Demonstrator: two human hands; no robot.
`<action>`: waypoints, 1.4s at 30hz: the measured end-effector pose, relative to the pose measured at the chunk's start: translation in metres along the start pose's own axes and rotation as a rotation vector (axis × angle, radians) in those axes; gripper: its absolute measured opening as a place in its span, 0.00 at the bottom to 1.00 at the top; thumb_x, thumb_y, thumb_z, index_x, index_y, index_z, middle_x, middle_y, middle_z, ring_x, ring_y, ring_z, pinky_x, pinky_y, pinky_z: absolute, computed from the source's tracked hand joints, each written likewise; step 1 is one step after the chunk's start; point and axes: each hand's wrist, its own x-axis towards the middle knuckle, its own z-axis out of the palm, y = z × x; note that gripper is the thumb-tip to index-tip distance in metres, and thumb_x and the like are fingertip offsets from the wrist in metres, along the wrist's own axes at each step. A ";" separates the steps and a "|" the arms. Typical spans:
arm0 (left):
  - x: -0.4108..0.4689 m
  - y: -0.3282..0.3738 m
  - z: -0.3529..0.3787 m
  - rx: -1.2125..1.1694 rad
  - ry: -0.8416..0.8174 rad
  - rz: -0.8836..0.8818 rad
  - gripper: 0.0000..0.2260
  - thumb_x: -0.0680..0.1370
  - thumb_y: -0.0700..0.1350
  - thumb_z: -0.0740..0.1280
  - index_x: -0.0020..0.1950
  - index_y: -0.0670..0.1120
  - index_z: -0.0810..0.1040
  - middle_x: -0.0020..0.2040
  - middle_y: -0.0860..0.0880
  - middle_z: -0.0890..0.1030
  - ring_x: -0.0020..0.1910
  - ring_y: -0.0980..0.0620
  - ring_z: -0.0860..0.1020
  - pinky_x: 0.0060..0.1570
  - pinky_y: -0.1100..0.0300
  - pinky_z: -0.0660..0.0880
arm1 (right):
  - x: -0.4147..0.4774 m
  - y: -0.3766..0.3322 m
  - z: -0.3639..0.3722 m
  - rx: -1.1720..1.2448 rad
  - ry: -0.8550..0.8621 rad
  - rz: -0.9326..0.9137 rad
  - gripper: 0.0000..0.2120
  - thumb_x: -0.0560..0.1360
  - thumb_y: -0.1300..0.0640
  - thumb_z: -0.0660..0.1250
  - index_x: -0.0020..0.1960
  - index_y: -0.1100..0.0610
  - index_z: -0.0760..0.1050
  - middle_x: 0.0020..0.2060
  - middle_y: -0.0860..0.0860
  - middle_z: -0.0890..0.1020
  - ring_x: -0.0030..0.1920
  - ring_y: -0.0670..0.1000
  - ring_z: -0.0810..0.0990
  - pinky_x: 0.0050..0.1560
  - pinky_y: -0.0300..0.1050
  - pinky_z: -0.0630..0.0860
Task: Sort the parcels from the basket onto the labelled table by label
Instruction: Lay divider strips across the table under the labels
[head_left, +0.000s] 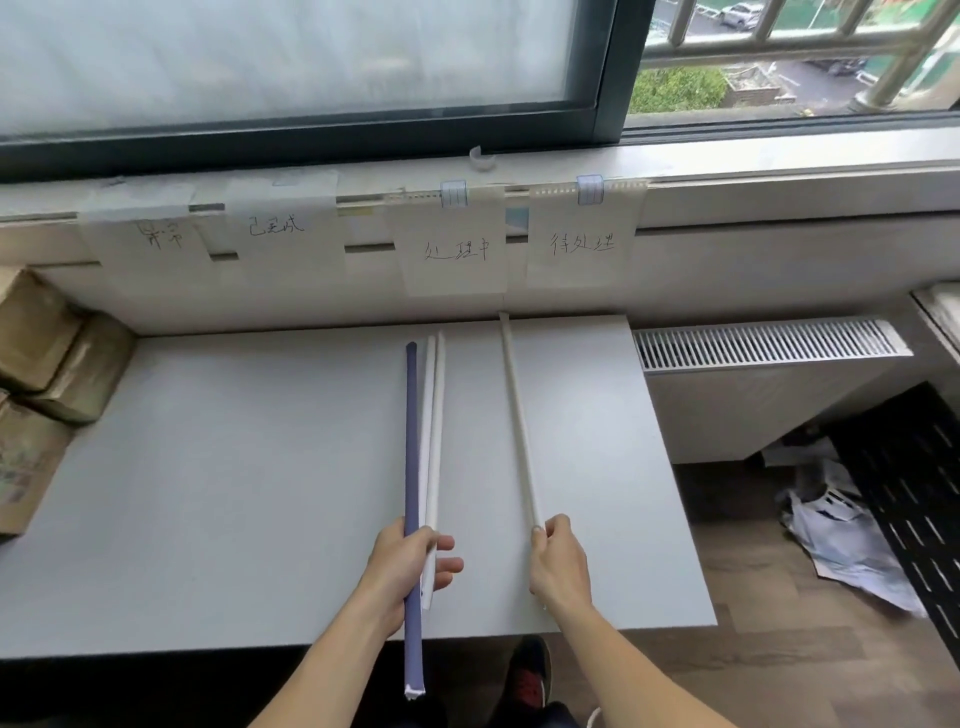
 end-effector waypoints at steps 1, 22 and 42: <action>0.001 0.001 -0.002 0.010 -0.001 0.001 0.07 0.81 0.34 0.61 0.58 0.37 0.74 0.55 0.36 0.82 0.44 0.41 0.87 0.40 0.52 0.84 | -0.001 0.001 0.001 -0.004 0.008 -0.002 0.10 0.86 0.52 0.53 0.48 0.54 0.65 0.44 0.54 0.77 0.41 0.53 0.77 0.39 0.50 0.73; 0.023 0.004 -0.010 0.066 -0.046 -0.045 0.12 0.81 0.34 0.62 0.64 0.40 0.72 0.55 0.35 0.82 0.45 0.39 0.87 0.42 0.50 0.85 | 0.000 -0.008 0.009 0.010 0.068 0.043 0.12 0.86 0.50 0.53 0.46 0.54 0.66 0.42 0.55 0.78 0.41 0.58 0.80 0.40 0.52 0.76; 0.028 0.005 -0.019 0.072 -0.020 -0.051 0.08 0.80 0.34 0.62 0.58 0.40 0.75 0.54 0.36 0.82 0.45 0.39 0.87 0.41 0.51 0.84 | 0.015 -0.038 -0.009 -0.697 -0.112 -0.084 0.05 0.80 0.65 0.53 0.50 0.56 0.65 0.41 0.50 0.73 0.42 0.55 0.73 0.38 0.46 0.66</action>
